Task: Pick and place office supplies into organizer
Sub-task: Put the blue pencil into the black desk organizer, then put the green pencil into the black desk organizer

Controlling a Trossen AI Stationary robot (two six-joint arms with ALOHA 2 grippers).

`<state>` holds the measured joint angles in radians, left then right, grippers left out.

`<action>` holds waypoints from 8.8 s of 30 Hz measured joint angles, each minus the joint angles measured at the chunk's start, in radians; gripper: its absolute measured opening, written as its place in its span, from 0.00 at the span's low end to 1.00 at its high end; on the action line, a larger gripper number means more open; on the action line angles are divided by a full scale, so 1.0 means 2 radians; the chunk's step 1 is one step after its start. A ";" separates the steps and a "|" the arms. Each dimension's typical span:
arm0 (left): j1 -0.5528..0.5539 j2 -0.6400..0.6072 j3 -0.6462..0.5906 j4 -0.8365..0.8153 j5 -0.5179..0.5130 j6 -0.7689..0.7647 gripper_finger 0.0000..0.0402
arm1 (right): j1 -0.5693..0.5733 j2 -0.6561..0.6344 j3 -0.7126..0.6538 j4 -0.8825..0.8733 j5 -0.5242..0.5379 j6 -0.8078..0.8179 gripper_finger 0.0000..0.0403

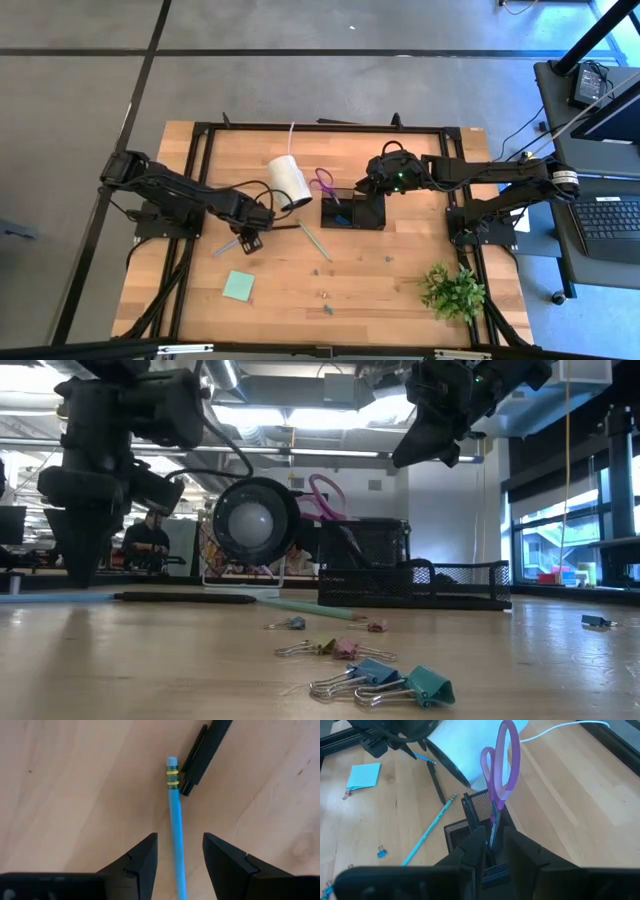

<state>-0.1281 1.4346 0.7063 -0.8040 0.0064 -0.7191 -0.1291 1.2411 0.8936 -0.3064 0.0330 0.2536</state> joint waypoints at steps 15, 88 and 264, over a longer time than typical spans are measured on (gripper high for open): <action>0.013 0.057 0.004 -0.003 0.023 -0.001 0.35 | 0.000 0.000 0.000 0.001 0.000 -0.001 0.19; 0.090 -0.122 0.066 0.387 0.195 0.107 0.03 | 0.000 0.000 0.000 0.002 -0.002 0.017 0.18; -0.020 0.248 0.225 0.215 -0.029 0.561 0.31 | 0.001 -0.045 0.028 -0.132 -0.004 0.042 0.18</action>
<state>-0.1675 1.9297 1.1572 -0.3743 -0.0508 0.4032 -0.1265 1.1503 0.9489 -0.5709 0.0246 0.3374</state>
